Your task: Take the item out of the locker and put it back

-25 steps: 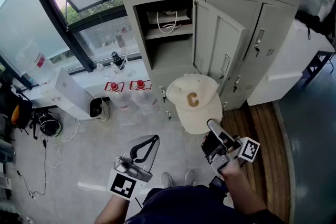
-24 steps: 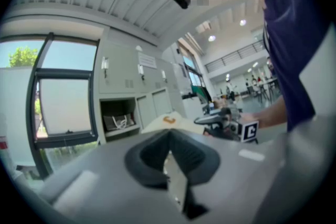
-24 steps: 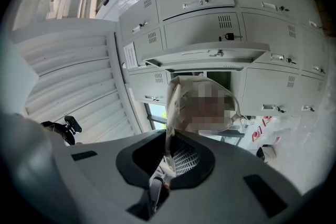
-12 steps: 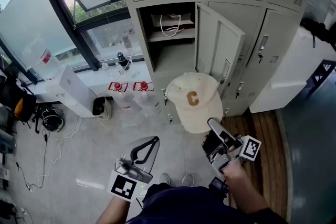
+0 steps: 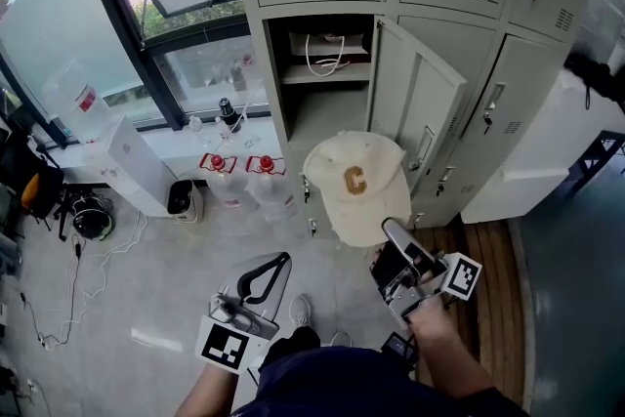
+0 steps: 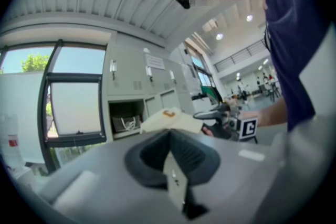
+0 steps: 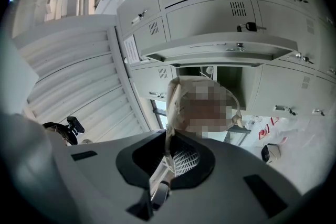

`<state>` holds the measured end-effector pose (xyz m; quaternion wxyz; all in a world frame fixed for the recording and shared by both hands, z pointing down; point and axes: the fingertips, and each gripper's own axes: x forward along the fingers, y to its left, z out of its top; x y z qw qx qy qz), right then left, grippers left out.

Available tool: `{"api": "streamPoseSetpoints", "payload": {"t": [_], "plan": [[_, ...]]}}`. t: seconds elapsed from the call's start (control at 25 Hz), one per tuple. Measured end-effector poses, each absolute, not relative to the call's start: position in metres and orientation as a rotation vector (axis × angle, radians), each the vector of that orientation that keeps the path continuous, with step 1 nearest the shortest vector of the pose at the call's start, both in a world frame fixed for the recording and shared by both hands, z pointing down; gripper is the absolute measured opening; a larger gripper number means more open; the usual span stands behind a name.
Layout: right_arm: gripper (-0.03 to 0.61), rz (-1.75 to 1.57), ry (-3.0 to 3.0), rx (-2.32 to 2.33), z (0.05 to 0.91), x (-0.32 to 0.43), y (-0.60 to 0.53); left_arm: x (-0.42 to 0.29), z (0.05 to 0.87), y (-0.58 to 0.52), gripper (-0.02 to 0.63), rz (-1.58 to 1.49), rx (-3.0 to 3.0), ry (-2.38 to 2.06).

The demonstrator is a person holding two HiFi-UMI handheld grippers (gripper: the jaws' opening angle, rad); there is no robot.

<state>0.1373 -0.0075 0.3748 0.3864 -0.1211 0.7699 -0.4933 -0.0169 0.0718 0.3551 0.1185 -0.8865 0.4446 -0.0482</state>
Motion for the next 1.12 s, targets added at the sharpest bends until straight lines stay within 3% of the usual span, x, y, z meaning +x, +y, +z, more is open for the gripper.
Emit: {"api": "streamPoseSetpoints", "payload": {"t": [1.12], "plan": [[0.02,-1.016,1.937,-0.428,0.322,0.062,-0.196,-0.114,0.365,-0.129,0.003,-0.087,-2.731,1.083]]}}
